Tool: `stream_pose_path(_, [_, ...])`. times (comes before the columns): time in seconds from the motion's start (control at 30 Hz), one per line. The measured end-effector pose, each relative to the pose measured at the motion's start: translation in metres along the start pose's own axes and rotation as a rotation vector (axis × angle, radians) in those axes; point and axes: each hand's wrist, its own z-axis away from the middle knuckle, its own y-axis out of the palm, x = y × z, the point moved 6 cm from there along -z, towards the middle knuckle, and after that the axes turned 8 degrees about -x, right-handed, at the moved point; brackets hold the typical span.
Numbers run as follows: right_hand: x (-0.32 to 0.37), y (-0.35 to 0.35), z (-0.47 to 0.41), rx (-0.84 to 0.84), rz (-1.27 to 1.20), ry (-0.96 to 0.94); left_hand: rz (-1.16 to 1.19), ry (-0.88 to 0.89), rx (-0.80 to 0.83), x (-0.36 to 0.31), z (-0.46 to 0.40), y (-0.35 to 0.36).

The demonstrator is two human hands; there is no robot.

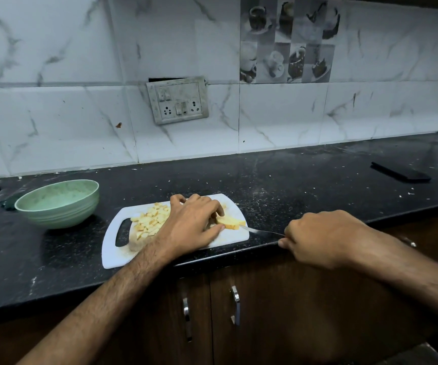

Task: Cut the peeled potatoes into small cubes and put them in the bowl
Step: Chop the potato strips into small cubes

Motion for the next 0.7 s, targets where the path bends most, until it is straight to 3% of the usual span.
stream_pose_path(0.37, [0.009,0.011,-0.040,-0.068,-0.048,0.012,0.074,0.059,0.000,-0.001,0.008,-0.008])
stream_pose_path(0.7, [0.001,0.017,-0.033,-0.123,-0.181,0.051,0.225,0.009,-0.004,0.007,0.013,-0.006])
